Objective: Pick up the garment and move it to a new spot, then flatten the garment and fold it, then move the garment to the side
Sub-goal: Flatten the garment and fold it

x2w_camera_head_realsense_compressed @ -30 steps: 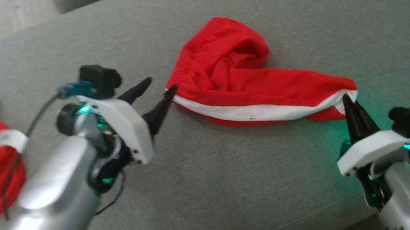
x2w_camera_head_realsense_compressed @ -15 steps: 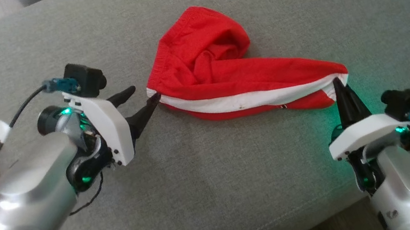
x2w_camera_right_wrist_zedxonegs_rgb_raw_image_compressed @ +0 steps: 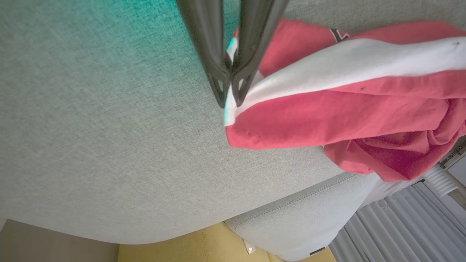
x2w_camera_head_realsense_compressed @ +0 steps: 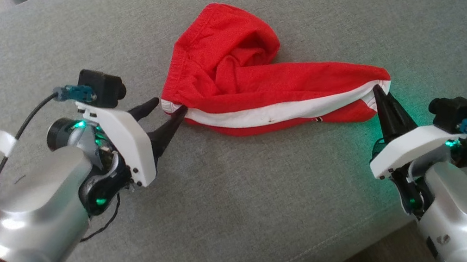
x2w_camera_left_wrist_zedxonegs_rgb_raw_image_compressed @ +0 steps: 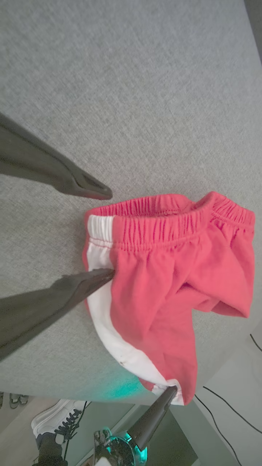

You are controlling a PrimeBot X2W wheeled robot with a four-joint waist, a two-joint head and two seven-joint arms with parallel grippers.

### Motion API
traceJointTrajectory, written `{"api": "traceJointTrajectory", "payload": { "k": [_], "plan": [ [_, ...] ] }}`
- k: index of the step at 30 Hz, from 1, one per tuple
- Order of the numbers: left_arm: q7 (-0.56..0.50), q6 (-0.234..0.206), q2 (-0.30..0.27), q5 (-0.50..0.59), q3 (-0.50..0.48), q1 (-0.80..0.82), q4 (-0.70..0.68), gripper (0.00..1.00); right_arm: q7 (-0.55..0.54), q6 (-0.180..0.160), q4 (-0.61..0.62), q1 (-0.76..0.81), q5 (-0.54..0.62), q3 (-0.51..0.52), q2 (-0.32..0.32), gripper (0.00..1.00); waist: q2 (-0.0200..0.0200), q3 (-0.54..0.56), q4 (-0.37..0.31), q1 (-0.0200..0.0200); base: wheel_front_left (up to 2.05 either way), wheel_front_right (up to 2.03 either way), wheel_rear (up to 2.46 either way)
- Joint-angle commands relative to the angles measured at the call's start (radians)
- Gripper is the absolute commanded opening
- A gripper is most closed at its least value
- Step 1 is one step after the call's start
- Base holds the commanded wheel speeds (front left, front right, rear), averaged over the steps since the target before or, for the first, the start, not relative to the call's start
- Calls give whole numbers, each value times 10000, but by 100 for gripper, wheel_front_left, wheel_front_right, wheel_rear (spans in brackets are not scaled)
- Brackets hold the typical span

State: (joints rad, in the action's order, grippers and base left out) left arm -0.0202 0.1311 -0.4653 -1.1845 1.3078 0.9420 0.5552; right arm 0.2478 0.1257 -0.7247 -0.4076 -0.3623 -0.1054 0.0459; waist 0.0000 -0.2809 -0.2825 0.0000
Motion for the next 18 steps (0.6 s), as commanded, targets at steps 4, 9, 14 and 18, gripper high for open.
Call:
{"api": "traceJointTrajectory", "payload": {
  "k": [4,9,14,18],
  "plan": [
    [56,-4,-249,-244,-315,623,-398,0,137,50,288,-329,-60,-236,43,0,0,0,1,0,0,0,0],
    [261,-4,-235,-255,-287,600,-696,0,138,50,461,-367,39,-145,43,0,0,78,100,0,0,0,0],
    [802,-4,-286,-359,-280,619,-946,0,138,50,1020,-379,297,-145,43,0,0,351,328,0,0,0,0],
    [1374,-4,-351,-439,-278,707,-1198,0,97,50,1658,-534,670,-207,43,0,0,696,587,0,0,0,0]
  ]
}}
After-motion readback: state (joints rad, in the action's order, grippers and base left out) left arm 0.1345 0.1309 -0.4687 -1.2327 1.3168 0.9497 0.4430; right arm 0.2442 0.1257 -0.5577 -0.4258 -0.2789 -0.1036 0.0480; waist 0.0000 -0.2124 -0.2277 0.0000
